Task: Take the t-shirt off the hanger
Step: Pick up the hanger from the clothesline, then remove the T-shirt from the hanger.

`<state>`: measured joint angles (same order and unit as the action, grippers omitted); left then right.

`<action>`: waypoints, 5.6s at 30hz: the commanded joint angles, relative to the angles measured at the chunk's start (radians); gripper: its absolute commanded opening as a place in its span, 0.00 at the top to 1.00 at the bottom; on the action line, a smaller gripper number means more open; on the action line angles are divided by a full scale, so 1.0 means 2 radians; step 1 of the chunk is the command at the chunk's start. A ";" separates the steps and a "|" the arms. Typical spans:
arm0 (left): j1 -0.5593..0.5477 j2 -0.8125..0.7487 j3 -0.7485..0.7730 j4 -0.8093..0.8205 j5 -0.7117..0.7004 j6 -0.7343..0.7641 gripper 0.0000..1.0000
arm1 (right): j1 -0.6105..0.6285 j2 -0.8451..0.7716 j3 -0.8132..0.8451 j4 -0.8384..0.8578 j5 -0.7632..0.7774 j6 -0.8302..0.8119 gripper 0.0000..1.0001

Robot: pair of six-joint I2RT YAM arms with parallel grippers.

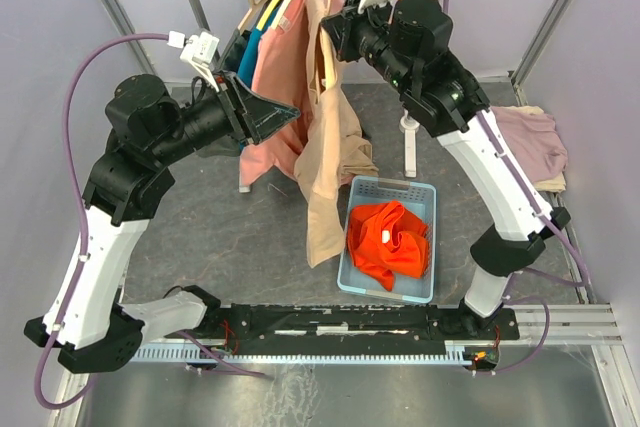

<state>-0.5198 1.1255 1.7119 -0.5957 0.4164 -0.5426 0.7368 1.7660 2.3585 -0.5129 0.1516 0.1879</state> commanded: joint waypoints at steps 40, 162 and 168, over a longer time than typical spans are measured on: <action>-0.003 0.129 0.103 0.046 -0.054 -0.017 0.50 | 0.020 0.045 0.061 0.051 0.012 0.038 0.99; -0.012 0.265 0.241 0.269 -0.281 -0.300 0.97 | 0.066 -0.298 -0.535 -0.029 0.005 0.132 0.99; -0.012 0.261 0.246 0.267 -0.281 -0.300 0.97 | 0.066 -0.307 -0.556 -0.039 0.020 0.130 0.99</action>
<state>-0.5480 1.7000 2.1048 -0.2737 -0.1028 -1.0843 0.8619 1.1843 1.2774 -0.5079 0.1719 0.4454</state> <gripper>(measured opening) 0.144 0.016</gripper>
